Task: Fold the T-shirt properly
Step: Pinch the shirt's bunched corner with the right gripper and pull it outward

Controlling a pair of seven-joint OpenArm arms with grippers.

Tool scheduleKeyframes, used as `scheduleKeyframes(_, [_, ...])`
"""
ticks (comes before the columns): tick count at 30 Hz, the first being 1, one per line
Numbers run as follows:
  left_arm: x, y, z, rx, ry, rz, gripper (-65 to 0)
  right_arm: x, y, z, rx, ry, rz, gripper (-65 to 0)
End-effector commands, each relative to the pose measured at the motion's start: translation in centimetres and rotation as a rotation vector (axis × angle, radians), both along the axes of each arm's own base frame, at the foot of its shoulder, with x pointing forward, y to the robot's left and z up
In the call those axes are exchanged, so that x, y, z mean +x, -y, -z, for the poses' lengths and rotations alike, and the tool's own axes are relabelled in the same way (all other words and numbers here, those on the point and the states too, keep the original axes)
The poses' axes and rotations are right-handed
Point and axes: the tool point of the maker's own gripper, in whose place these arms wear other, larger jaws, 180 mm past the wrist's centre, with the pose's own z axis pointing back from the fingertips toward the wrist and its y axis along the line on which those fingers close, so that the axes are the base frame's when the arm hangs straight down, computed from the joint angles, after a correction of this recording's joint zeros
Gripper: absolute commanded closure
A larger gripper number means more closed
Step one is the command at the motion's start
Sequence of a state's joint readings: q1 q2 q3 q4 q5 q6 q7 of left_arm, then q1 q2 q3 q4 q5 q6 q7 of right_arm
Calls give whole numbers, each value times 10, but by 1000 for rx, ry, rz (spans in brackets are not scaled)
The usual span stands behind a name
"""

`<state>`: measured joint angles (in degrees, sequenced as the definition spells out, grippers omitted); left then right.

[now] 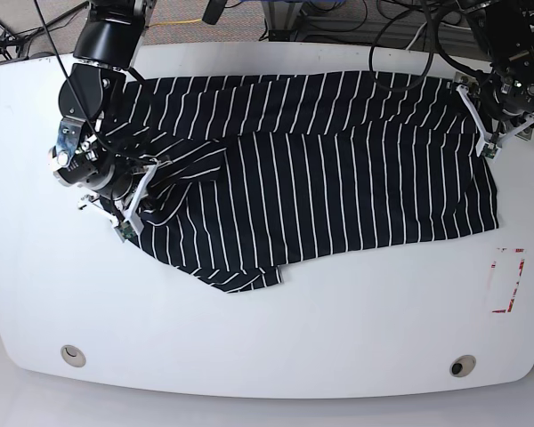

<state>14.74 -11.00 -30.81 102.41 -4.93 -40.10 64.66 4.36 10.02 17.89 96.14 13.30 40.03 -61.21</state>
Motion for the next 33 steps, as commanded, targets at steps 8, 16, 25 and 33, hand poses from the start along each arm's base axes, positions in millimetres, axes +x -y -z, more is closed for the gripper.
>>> scheduleKeyframes(8, [6,-5,-8,19,25,5,-535,29,-7,-24,43,89,4,0])
scheduleKeyframes(16, [4,-6,-7,21,21,4,-535,46,-9,-15,107,87,18,0])
scheduleKeyframes(25, [0,-11,-8,32,11,5,-535,49,10,-10,95,64,36,-289])
scheduleKeyframes(33, [4,-9,-15,38,31,10,-535,5,41,-39,-23,119,115,-458])
